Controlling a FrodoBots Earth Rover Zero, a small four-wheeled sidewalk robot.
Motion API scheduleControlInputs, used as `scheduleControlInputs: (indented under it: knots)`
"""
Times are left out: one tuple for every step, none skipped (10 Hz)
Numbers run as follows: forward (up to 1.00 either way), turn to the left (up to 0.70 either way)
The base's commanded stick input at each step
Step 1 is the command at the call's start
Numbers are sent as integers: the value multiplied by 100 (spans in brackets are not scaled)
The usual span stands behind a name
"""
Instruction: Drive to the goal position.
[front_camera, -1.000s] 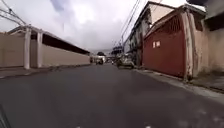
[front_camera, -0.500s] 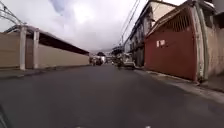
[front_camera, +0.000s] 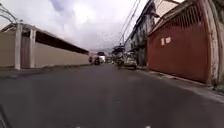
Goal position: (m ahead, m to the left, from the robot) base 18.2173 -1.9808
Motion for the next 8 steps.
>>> scheduleControlInputs:
  knots:
    - [100, -17]
    - [100, -33]
    - [100, -16]
    - [100, 0]
    - [100, 0]
    - [100, 0]
    - [100, 0]
    - [100, 0]
